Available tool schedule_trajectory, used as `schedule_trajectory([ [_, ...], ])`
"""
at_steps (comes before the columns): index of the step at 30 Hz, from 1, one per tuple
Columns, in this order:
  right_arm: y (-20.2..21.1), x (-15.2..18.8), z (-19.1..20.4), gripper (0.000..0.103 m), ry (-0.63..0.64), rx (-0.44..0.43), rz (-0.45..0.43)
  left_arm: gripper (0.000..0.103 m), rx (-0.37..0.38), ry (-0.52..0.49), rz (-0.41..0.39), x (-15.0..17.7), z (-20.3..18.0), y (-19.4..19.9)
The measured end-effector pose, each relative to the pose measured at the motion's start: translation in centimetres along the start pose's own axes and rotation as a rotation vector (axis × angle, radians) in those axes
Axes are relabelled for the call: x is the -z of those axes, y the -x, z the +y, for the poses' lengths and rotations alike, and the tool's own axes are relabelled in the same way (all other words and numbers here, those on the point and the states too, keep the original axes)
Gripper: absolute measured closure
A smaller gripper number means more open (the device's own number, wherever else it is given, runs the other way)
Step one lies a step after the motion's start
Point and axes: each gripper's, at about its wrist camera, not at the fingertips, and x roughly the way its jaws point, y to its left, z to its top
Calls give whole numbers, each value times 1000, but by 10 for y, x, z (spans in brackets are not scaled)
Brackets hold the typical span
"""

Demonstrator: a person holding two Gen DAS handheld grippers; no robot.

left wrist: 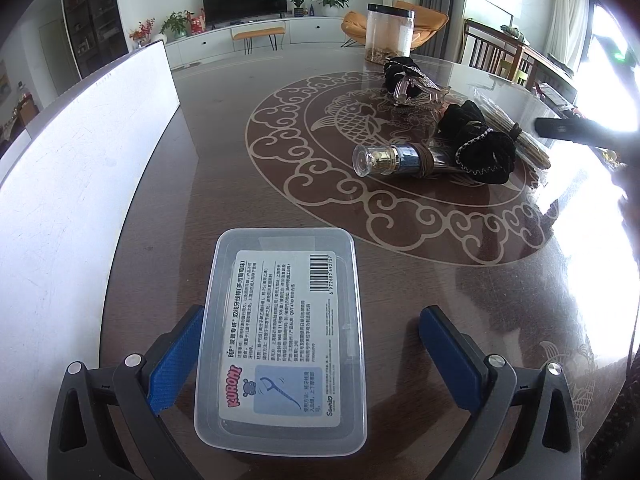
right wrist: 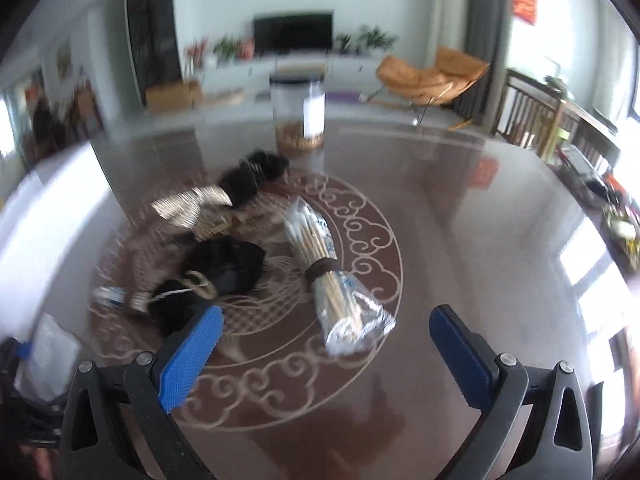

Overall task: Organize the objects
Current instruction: 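Grasp the bagged cotton swab bundle with the right tool, then carry box and swab bundle into the bin and open both tools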

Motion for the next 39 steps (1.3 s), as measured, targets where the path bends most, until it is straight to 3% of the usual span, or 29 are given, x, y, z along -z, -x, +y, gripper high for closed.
schedule_trajectory([
  [3,-32,-7,3,0,34,6,95,0,0,0,0,0,0,0],
  [6,-52,-6,8,3,26,-44,163,0,0,0,0,0,0,0],
  [8,-57,-3,10,19,9,-33,174,0,0,0,0,0,0,0],
  [10,-53,0,11,54,-1,-19,143,0,0,0,0,0,0,0],
  [12,-45,8,11,70,0,16,123,0,0,0,0,0,0,-1],
  [17,-10,53,12,70,-59,39,76,0,0,1,0,-1,2,1],
  [23,46,118,35,70,-135,-19,21,0,0,0,0,-1,2,0],
  [29,75,131,53,69,-130,-126,-34,0,1,-1,0,-1,2,-1],
  [30,81,134,47,68,-149,-146,-53,0,0,-1,0,-1,2,-1],
  [34,91,144,20,40,-239,-134,-92,0,16,-19,79,-7,5,0],
  [36,89,144,7,40,-266,-116,-57,0,33,-23,126,-10,7,0],
  [39,84,133,10,40,-241,-163,-22,0,87,5,141,-12,17,3],
])
